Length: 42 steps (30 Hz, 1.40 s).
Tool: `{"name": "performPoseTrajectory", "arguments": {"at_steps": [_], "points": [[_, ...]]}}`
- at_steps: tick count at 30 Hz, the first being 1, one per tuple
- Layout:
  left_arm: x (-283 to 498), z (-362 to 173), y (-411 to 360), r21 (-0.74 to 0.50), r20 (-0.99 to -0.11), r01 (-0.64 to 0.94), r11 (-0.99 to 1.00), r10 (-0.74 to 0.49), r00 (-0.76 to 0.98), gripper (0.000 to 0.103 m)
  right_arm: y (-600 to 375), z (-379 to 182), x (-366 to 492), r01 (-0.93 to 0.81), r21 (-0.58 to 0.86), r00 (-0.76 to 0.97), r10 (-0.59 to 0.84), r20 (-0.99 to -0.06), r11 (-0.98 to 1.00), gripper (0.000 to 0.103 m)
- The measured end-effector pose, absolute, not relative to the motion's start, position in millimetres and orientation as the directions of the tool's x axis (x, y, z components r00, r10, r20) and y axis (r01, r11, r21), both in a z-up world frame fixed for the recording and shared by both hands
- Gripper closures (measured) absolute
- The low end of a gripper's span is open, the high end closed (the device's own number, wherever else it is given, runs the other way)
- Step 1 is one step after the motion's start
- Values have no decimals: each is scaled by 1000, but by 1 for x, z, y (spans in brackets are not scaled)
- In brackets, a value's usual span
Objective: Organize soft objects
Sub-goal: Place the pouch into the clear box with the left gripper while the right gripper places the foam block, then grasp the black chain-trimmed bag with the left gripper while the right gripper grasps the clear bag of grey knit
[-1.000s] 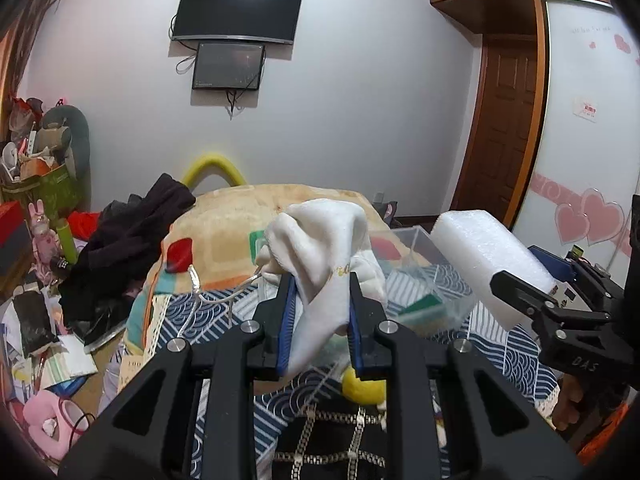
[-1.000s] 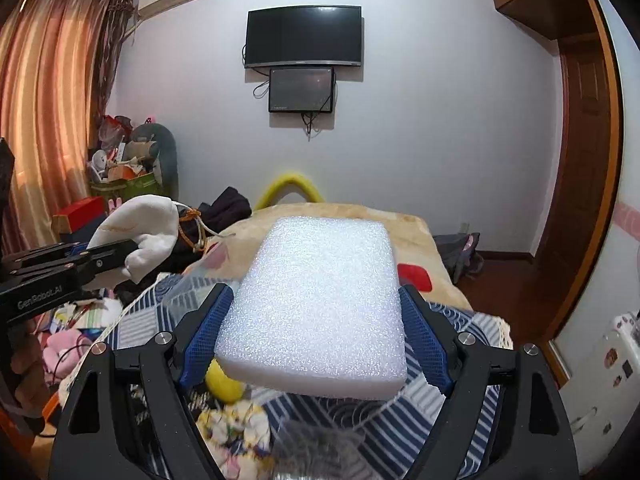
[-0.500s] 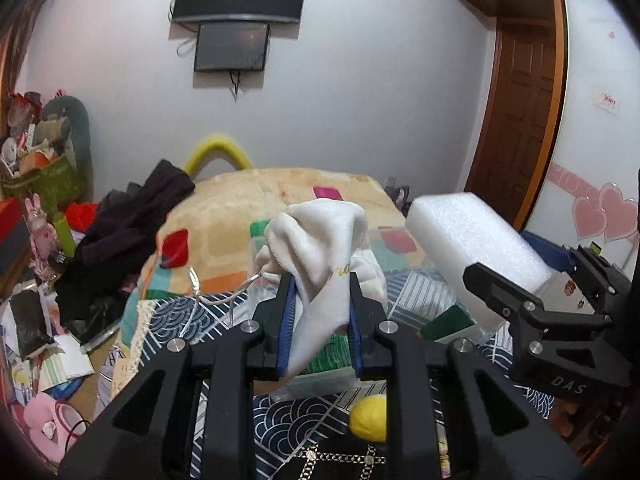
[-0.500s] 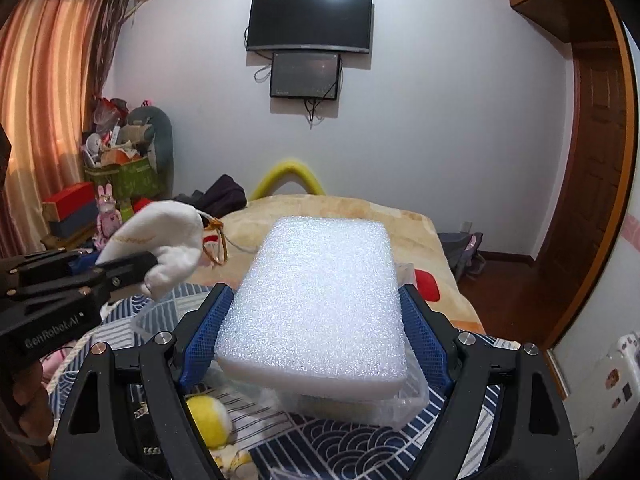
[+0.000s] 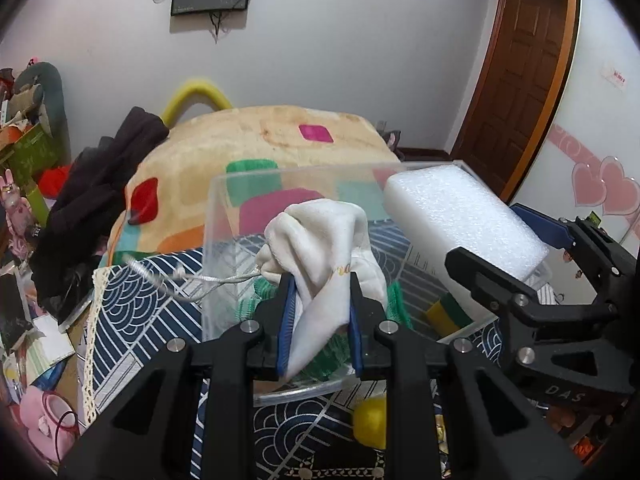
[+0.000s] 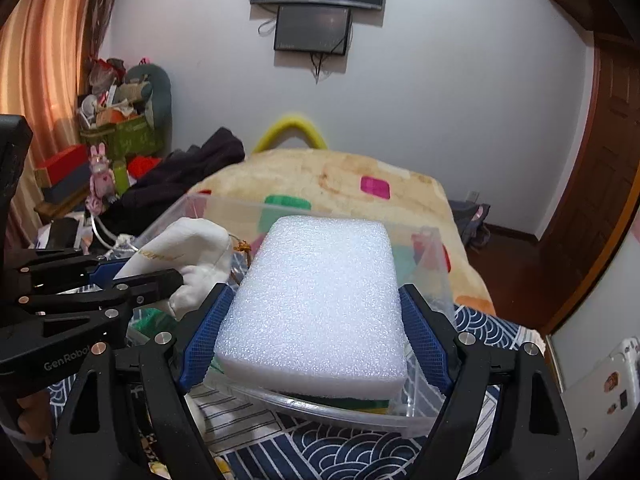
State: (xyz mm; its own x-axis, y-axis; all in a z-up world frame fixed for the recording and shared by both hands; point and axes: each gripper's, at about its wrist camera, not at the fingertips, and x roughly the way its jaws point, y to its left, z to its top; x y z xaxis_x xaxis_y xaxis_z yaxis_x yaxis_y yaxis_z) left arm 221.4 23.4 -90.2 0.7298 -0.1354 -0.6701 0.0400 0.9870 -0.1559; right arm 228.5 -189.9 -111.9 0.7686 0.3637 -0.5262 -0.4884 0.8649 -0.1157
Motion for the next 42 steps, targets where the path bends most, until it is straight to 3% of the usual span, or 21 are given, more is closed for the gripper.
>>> {"name": "performPoseTrajectory", "arguments": {"at_steps": [5,12,29,33,42], "points": [[227,-96,21,-157,-688,52,986,-147,711,79,-188,-120,239,-483,-116,744,337,-577,868,21],[220,-90,22,-145,-675,45,988,-132,726,61,-189,-120,240,-492,-119,726,331,-603,863,20],[160,-44,29,-108,-561,51,993,-103,821,26,-217,-84,203,-496,-86,783,402,-474,864,15],[138,-38,30,-92,-530,45,995,-87,843,13,-223,-80,187,-488,-83,801,408,-438,869,11],[105,-57,25,-42,-544,52,998,-67,836,7,-232,-96,167,-474,-79,802,393,-450,877,11]]}}
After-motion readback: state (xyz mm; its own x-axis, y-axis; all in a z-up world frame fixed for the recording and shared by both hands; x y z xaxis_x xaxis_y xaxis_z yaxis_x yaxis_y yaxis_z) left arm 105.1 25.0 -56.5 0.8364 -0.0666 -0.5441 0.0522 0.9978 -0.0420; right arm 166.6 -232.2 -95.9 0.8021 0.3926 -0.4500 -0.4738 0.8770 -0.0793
